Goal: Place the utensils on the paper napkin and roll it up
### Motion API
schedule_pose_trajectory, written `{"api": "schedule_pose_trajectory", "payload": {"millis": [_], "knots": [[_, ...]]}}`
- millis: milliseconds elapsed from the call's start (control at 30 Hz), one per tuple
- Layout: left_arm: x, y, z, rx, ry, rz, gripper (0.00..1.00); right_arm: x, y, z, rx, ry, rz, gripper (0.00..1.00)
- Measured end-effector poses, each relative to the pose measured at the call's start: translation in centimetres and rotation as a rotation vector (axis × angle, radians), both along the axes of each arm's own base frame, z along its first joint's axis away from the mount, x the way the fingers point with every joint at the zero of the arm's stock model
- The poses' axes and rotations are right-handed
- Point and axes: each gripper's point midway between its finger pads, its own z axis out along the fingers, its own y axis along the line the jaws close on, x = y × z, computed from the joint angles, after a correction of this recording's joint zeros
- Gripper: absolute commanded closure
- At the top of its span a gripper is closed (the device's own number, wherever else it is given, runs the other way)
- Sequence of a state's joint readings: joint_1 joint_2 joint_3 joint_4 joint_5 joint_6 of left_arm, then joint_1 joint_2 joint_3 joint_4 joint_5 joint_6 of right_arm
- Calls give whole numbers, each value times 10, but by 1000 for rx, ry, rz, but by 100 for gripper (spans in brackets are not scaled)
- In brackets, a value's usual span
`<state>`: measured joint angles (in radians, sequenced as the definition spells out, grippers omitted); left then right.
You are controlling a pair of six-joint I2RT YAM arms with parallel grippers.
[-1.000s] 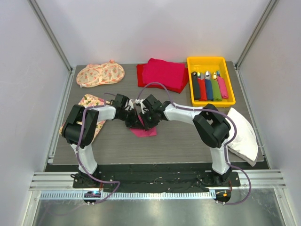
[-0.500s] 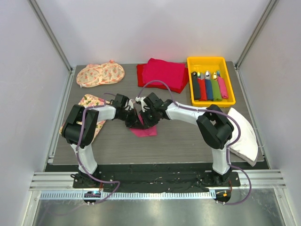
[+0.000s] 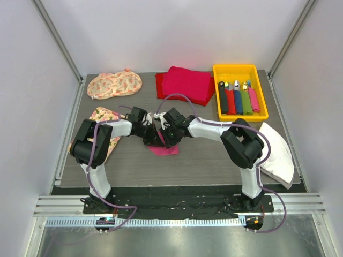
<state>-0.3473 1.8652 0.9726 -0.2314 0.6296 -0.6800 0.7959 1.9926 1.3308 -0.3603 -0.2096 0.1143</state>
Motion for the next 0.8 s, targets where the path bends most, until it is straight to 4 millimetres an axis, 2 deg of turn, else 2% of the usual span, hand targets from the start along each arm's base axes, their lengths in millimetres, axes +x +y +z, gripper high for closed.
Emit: {"api": "schedule_pose_trajectory", "payload": {"millis": [267,500,567,667,800], "knots": [[0,0,0,0,-1,-2,100,5,-1,7,5,3,-10,80],[0,0,0,0,-1,-2,100,52,3,44,90,-64,-97,82],[0,0,0,0,-1,-2,100,60,2,49,103,-76,-115,83],[0,0,0,0,-1,-3,100,64,2,47,105,-76,-126,84],[0,0,0,0,-1,-3,100,63,3,31,85,-52,-125,85]]}}
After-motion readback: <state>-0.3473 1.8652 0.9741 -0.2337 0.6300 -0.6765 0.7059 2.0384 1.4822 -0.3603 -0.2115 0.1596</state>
